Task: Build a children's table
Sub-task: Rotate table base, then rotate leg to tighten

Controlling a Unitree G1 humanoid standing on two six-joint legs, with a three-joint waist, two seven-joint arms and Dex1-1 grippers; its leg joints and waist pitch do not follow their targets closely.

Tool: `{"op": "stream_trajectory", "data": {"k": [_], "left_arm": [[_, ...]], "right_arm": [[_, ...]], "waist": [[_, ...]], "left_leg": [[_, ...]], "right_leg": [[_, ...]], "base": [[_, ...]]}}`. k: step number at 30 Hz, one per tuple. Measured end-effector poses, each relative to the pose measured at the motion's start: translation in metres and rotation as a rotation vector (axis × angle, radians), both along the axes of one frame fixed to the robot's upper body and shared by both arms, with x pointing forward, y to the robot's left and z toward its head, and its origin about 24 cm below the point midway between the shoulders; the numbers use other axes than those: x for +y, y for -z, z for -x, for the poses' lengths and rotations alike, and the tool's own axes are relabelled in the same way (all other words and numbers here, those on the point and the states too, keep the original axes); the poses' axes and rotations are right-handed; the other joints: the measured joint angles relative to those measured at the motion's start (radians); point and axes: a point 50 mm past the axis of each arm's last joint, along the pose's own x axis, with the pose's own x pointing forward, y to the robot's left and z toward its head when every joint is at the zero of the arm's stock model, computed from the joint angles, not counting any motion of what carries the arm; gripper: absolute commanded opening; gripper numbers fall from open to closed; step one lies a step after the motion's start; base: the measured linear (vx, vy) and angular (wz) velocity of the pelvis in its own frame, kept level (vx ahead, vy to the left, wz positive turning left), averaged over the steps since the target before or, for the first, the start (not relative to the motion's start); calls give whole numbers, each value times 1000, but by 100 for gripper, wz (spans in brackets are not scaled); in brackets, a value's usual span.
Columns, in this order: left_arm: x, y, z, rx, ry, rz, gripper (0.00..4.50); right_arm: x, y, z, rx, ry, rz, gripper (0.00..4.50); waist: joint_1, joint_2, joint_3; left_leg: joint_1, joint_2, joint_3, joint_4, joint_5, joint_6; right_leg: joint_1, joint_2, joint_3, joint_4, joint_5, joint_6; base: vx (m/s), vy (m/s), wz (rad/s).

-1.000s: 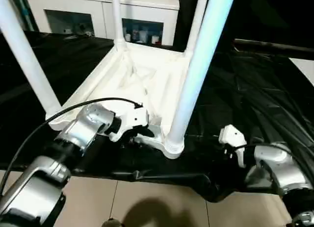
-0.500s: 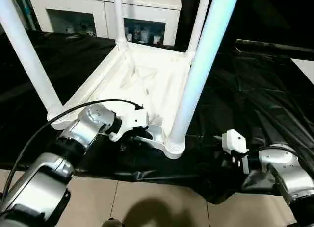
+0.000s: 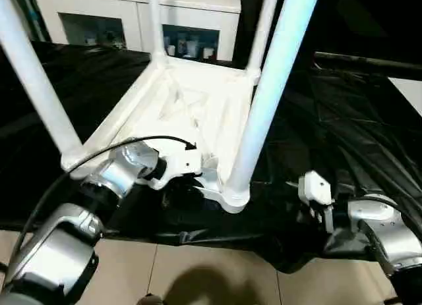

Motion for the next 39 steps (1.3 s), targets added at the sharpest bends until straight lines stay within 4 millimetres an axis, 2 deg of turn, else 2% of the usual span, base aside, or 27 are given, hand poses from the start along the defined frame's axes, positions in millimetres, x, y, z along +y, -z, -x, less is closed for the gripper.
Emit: {"op": "stream_trajectory", "data": {"k": [3, 8, 14, 20, 24, 26, 31, 33, 39], "left_arm": [[-6, 3, 6, 35, -59, 52, 9], [-8, 8, 12, 19, -177, 78, 1], [-10, 9, 20, 2, -276, 87, 1], [-22, 10, 25, -39, -309, 98, 1], [-24, 11, 26, -77, -279, 117, 1], [-24, 11, 28, -109, -239, 136, 50], [-25, 10, 28, -99, -237, 179, 98], [-25, 10, 28, -96, -238, 184, 98], [-19, 9, 25, -78, -194, 160, 98]], "right_arm": [[0, 0, -9, -29, 93, -14, 294], [4, 7, -14, -28, 209, -49, 294], [4, 11, -15, -14, 248, -58, 294], [9, 12, -18, -10, 255, -74, 294], [11, 10, -20, -22, 252, -75, 294], [11, 10, -20, -25, 247, -74, 294], [13, 9, -19, -27, 215, -76, 294], [14, 10, -18, -26, 205, -75, 294], [17, 10, -16, -28, 159, -74, 294]], "waist": [[-13, 0, 0], [-20, 3, -2], [-38, 1, -4], [-43, 0, -5], [-40, -2, -6], [-38, -3, -7], [-25, -11, -5], [-19, -14, -5], [-16, -14, -5]], "left_leg": [[1, 0, 0, 0, 0, 0], [8, -1, 1, -3, 0, 0], [14, -2, 0, -6, 0, 0], [13, -3, 1, -6, 0, 0], [13, -3, 1, -7, 0, 0], [13, -3, 0, -7, 0, 0], [12, -2, 1, -7, 0, 0], [12, -2, 1, -7, 0, 0], [13, -2, 1, -8, 0, 0]], "right_leg": [[0, 0, 0, 0, 0, 0], [2, 0, 0, 0, -4, 7], [1, -1, -1, 0, -4, 7], [1, -2, 0, -2, -4, 7], [1, -2, -1, -2, -5, 8], [0, -2, -1, -2, -5, 9], [-1, -2, -1, -3, -5, 8], [-1, -2, -2, -3, -5, 8], [-1, -2, -2, -3, -5, 9]], "base": [[0, 0, 0], [0, 0, 0], [0, 0, 0], [0, 0, 0], [0, 0, 0], [0, 0, 0], [0, 0, 0], [0, 0, 0], [0, 0, 0]]}}
